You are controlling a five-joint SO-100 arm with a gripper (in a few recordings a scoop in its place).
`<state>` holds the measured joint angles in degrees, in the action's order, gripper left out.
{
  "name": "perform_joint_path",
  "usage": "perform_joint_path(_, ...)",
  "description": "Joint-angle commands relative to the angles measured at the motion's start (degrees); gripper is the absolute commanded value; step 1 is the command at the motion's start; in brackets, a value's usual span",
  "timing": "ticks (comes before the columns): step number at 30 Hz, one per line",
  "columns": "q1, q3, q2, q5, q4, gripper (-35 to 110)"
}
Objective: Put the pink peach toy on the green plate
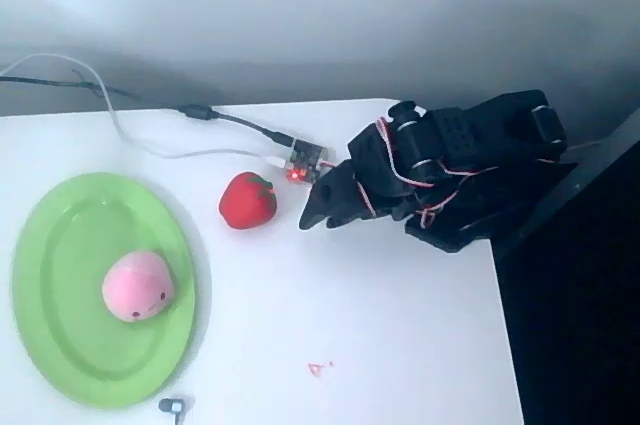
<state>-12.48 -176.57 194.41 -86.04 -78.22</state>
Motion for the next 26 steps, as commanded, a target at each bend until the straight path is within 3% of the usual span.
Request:
perform_joint_path(1,-1.2,-1.1,1.3,-0.3,-1.9,24)
perform_joint_path(3,-1.2,-1.1,1.3,-0.3,-1.9,25)
perform_joint_path(5,-1.2,-1.1,1.3,-0.3,-1.9,3)
perform_joint_path(6,-1.1,-1.1,1.3,-0.4,-1.9,0)
perform_joint_path(26,-2.1,-1.1,1.3,-0.3,-2.0,0)
